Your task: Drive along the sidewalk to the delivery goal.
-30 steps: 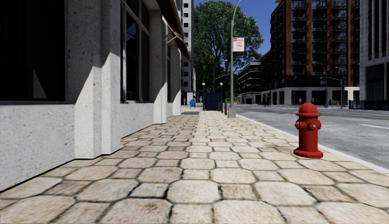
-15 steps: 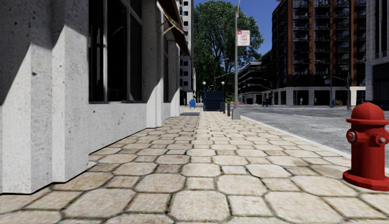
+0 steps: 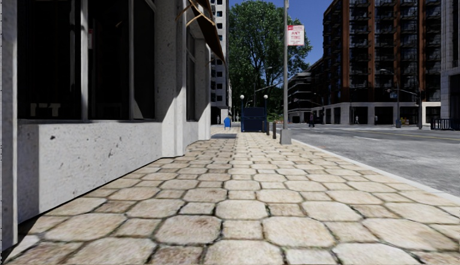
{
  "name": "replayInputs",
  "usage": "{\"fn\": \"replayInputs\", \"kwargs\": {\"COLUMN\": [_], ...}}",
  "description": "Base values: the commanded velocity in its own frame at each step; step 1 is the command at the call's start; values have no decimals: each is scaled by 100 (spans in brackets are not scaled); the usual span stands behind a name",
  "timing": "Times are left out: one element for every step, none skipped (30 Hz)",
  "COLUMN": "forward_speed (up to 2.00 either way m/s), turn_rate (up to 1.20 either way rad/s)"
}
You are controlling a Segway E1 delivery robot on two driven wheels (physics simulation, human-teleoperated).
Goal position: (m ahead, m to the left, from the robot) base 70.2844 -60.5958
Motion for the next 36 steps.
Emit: {"fn": "replayInputs", "kwargs": {"forward_speed": [200, 200, 200, 200, 200, 200, 200, 200, 200, 200, 200, 200, 200, 200, 200, 200, 200, 200, 200, 200, 200, 200, 200, 200, 200, 200, 200, 200, 200, 200, 200, 200, 200, 200, 200, 200], "turn_rate": [0, 0, 0, 0, 0, 0, 0, 0, 0, 0, 0, 0, 0, 0, 0, 0, 0, 0, 0, 0, 0, 0, 0, 0, 0, 0, 0, 0, 0, 0, 0, 0, 0, 0, 0, 0]}}
